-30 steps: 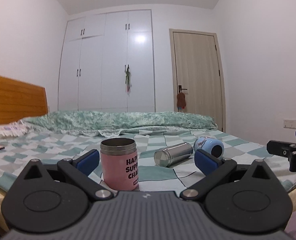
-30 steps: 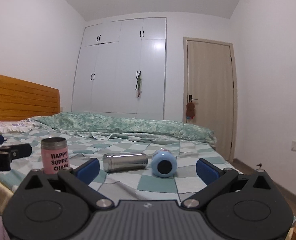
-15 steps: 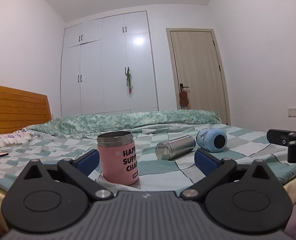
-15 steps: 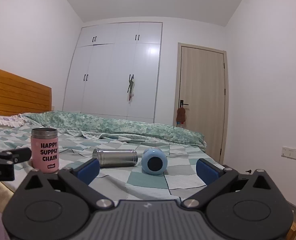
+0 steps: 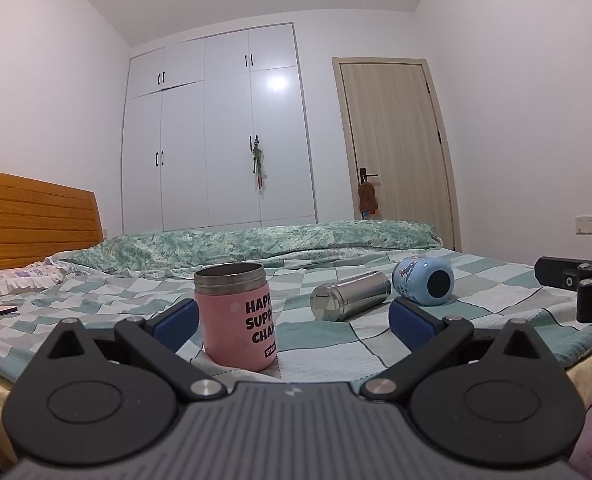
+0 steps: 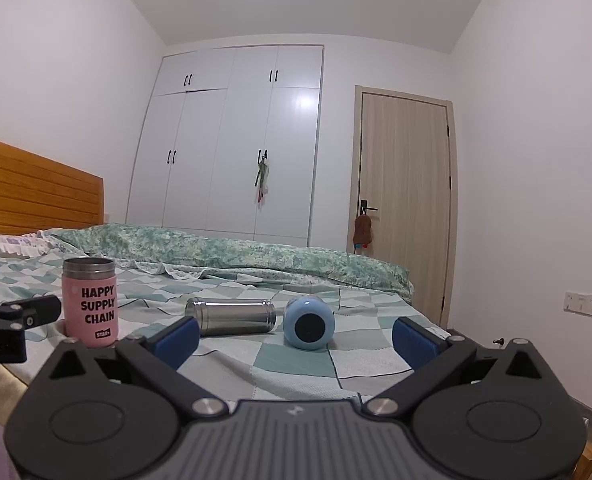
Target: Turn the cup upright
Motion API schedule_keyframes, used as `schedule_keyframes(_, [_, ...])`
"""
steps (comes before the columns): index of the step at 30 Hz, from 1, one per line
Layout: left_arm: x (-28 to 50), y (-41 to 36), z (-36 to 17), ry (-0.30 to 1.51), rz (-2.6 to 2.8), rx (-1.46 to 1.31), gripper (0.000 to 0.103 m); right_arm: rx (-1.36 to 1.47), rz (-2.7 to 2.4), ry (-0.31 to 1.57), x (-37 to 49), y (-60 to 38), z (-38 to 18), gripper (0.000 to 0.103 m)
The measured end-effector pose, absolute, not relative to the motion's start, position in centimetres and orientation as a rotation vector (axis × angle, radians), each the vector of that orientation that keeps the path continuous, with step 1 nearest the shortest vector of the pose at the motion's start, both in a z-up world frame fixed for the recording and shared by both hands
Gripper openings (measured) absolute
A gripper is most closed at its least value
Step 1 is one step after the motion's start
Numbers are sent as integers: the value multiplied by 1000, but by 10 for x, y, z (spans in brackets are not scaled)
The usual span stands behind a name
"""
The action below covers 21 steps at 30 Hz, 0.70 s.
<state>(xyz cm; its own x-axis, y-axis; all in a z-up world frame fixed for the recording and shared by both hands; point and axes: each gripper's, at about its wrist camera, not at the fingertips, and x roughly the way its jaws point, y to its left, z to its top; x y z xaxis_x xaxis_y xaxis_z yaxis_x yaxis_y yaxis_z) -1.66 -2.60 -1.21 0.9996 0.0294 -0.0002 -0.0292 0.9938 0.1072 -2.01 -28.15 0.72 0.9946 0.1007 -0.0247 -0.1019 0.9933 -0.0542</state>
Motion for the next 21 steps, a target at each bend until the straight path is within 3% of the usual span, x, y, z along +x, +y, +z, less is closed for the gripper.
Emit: schedule_keyframes(21, [-17,-26,-13,1,29,108,103,-55,102,18,-21,-283,7,103])
